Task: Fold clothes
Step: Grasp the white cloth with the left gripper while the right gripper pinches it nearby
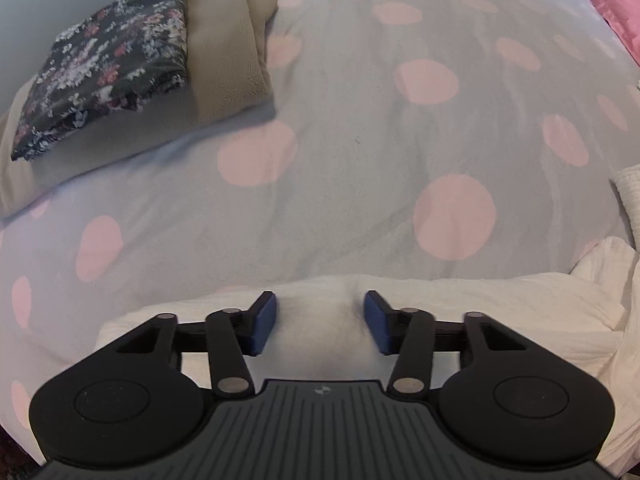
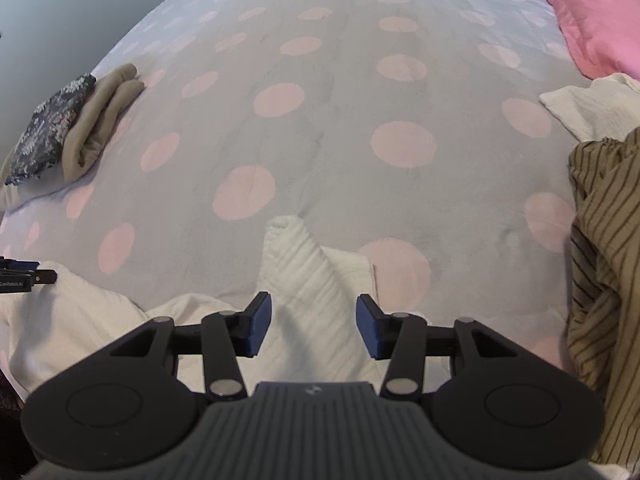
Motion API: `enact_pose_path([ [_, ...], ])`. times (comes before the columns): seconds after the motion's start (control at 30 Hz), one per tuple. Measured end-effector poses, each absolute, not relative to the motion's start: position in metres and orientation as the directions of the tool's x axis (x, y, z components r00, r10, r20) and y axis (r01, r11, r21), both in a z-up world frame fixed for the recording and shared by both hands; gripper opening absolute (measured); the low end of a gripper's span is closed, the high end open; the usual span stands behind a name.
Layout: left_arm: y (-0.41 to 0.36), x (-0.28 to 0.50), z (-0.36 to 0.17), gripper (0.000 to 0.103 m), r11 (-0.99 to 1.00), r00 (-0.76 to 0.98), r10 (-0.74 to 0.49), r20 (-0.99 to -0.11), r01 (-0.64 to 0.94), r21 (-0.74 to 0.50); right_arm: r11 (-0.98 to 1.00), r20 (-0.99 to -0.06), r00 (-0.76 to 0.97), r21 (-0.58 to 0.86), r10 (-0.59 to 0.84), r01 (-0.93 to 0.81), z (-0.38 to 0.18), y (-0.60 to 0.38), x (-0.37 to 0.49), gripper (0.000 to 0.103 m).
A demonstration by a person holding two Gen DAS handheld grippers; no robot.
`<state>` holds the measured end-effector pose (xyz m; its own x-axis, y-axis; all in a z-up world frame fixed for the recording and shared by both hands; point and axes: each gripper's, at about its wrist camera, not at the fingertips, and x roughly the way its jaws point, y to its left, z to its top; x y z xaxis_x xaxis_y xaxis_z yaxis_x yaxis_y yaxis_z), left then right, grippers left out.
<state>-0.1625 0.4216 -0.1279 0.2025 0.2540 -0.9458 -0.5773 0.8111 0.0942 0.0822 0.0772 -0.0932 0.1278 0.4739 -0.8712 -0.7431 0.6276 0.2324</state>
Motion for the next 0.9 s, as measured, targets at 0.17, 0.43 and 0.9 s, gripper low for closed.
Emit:
enact_pose_path([
  [0.17, 0.416, -0.163, -0.129, 0.017, 0.808, 0.197, 0.251, -0.948, -0.582, 0.093, 0.632, -0.858, 0.090, 0.296, 0.505, -0.717, -0.109, 0.078, 0.085, 0.005],
  [0.43, 0.409, -0.193, -0.084, 0.010, 0.771, 0.332, 0.309, -0.891, -0.637, 0.030, 0.627, -0.766, 0.166, 0.358, 0.621, -0.692, -0.063, 0.027, 0.076, 0.004],
  [0.9, 0.418, -0.271, -0.036, 0.009, 0.676, 0.296, 0.457, -0.839, -0.729, 0.111, 0.683, -0.827, 0.185, 0.288, 0.531, -0.671, -0.042, -0.101, -0.020, 0.004],
])
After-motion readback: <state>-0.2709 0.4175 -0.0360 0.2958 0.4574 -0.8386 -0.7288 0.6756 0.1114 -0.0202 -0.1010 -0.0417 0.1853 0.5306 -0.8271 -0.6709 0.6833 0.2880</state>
